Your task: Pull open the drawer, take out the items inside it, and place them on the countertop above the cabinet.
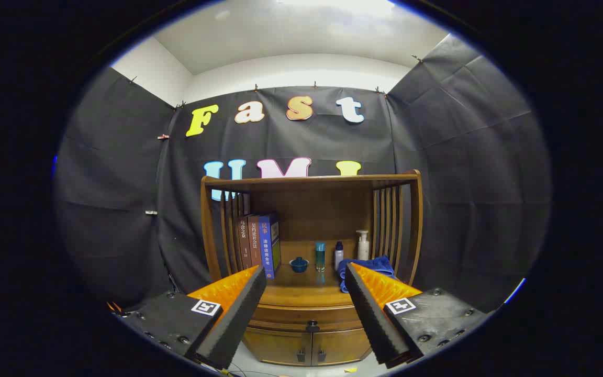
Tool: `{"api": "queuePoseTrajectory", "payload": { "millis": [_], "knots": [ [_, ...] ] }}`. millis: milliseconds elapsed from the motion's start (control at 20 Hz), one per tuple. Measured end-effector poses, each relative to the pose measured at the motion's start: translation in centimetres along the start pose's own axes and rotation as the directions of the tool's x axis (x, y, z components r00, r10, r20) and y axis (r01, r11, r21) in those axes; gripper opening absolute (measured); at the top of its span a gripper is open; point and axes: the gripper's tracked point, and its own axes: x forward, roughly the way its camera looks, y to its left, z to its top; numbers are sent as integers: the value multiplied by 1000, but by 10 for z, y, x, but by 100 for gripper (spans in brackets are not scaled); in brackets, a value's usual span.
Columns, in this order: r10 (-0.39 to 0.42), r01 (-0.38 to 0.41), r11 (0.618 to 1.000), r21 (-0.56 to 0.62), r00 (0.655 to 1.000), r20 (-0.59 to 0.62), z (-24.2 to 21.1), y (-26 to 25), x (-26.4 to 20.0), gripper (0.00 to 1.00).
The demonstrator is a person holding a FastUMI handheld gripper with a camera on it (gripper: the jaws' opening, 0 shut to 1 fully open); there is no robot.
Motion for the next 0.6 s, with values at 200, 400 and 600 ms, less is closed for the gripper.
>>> {"api": "queuePoseTrajectory", "payload": {
  "millis": [200, 400, 600],
  "knots": [
    [-2, 2, 1000, 0, 1000, 3, 2, -1, -2, 99],
    [-1, 1, 1000, -6, 1000, 5, 2, -1, -1, 99],
    [-5, 5, 1000, 0, 1000, 6, 2, -2, -1, 99]
  ]
}}
